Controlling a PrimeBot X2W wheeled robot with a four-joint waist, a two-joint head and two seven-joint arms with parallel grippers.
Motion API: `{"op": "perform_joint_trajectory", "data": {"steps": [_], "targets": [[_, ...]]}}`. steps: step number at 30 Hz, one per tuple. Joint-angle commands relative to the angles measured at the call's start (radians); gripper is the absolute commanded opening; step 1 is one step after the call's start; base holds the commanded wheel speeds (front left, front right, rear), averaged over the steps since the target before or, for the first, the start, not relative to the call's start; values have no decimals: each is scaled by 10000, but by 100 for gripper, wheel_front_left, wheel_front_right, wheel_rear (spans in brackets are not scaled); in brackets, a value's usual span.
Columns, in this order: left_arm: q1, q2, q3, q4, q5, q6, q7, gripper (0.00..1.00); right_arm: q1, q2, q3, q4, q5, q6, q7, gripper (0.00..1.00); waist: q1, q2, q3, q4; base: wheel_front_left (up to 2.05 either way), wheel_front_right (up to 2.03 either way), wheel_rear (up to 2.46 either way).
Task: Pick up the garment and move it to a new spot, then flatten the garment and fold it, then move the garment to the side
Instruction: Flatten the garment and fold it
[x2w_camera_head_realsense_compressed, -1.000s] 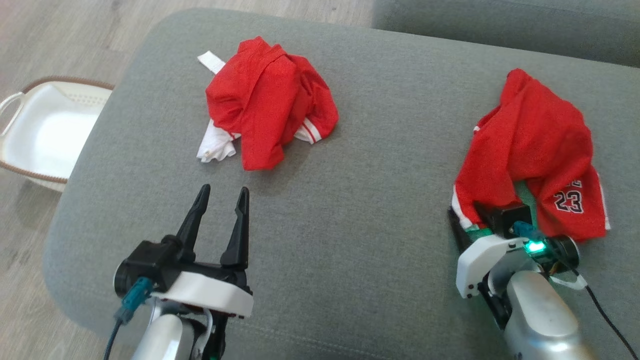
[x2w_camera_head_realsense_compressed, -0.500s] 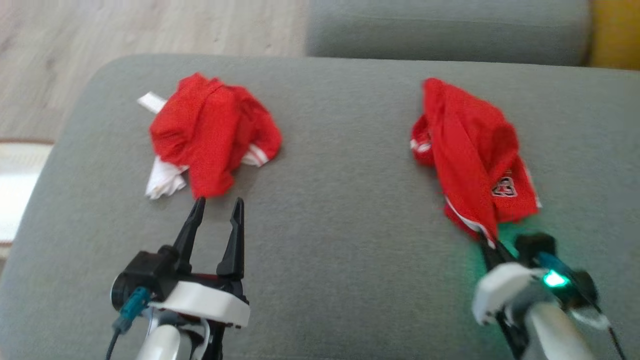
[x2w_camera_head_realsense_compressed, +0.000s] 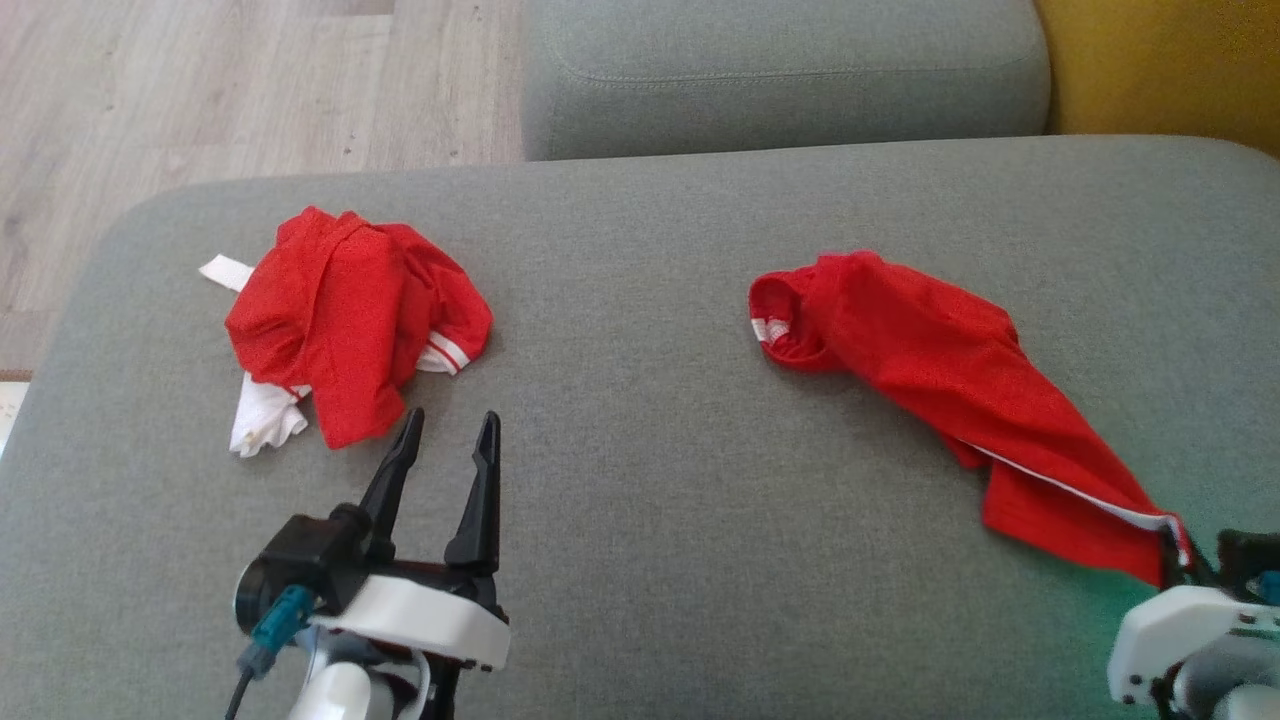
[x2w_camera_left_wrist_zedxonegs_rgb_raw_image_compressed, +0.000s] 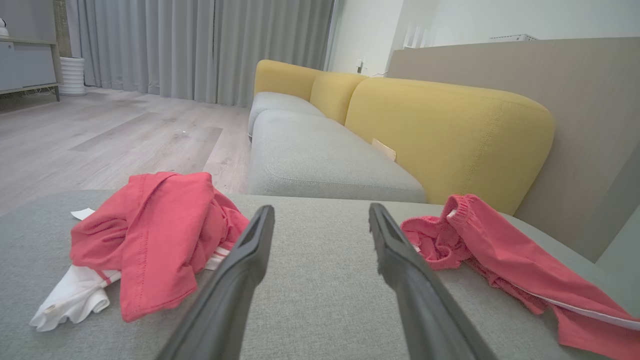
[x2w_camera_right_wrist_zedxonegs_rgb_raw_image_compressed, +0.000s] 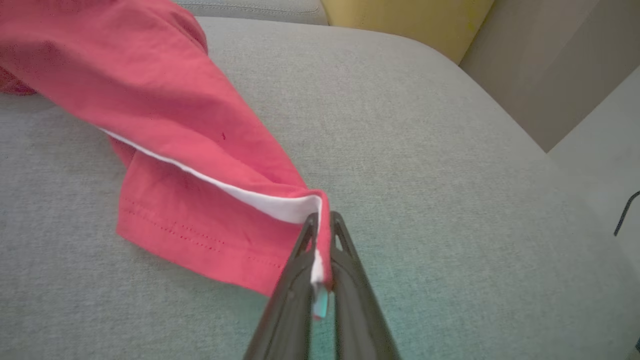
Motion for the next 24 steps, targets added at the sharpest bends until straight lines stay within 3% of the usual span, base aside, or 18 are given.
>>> {"op": "perform_joint_trajectory", "data": {"steps": [1,2,8,20,24], "targets": [[-277,-3,329,-275,28,-16,-51,100,-322,-80,-25,-469,-237,-7,-17,91,0,0,-12,11,0,0,0],[-261,-3,350,-265,27,-23,-51,100,-335,-75,-57,-465,-254,-7,7,100,0,0,-17,10,0,0,0],[-202,-3,466,-227,25,-51,-51,100,-422,-67,616,-627,280,-7,-489,100,0,0,-32,-44,0,0,0],[-338,-3,358,-245,-19,-74,-51,100,157,-65,4118,-2292,2103,-7,-1474,100,0,0,44,44,0,0,0],[-428,-3,276,-236,-23,-81,-51,100,242,-65,4898,-2321,1882,-7,-1452,100,0,0,150,354,0,0,0]]}}
